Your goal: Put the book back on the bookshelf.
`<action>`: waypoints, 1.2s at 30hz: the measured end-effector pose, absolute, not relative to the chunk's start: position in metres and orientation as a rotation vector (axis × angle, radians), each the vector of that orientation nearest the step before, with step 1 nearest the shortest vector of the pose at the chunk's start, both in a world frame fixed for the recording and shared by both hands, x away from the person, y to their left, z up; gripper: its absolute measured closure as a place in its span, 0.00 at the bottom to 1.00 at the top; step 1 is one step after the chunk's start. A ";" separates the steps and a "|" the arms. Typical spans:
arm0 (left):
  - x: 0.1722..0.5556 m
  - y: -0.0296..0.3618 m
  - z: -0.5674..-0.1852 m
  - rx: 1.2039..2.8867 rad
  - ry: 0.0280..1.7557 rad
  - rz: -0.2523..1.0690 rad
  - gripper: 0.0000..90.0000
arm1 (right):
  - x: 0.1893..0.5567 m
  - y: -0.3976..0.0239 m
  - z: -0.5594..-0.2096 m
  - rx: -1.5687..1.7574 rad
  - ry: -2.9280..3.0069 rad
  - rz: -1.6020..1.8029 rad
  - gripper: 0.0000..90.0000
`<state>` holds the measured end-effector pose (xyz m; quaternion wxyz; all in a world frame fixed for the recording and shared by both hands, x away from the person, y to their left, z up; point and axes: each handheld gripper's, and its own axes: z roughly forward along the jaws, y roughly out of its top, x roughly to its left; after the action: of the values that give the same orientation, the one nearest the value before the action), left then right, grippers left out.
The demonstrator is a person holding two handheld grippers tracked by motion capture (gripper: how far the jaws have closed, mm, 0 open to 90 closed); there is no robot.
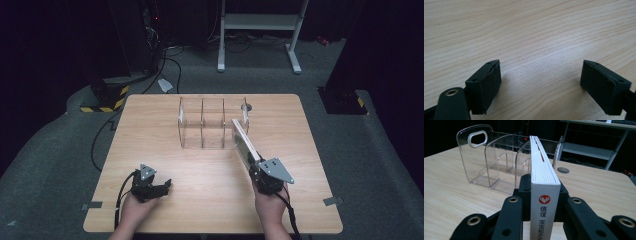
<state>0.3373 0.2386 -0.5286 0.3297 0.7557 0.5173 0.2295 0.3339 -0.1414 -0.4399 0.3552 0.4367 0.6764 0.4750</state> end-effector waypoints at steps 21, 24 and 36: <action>0.337 0.238 -0.529 1.977 1.350 0.600 0.19 | 0.399 -0.110 -0.442 1.181 1.688 1.174 0.84; 0.337 0.238 -0.529 1.977 1.350 0.600 0.20 | 0.405 -0.108 -0.444 1.193 1.687 1.171 0.84; 0.337 0.239 -0.528 1.982 1.343 0.602 0.20 | 0.423 -0.097 -0.449 1.214 1.675 1.141 0.84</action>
<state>0.3370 0.2386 -0.5285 0.3302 0.7577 0.5136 0.2304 0.4228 -0.0968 -0.4486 0.3799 0.4752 0.6559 0.4468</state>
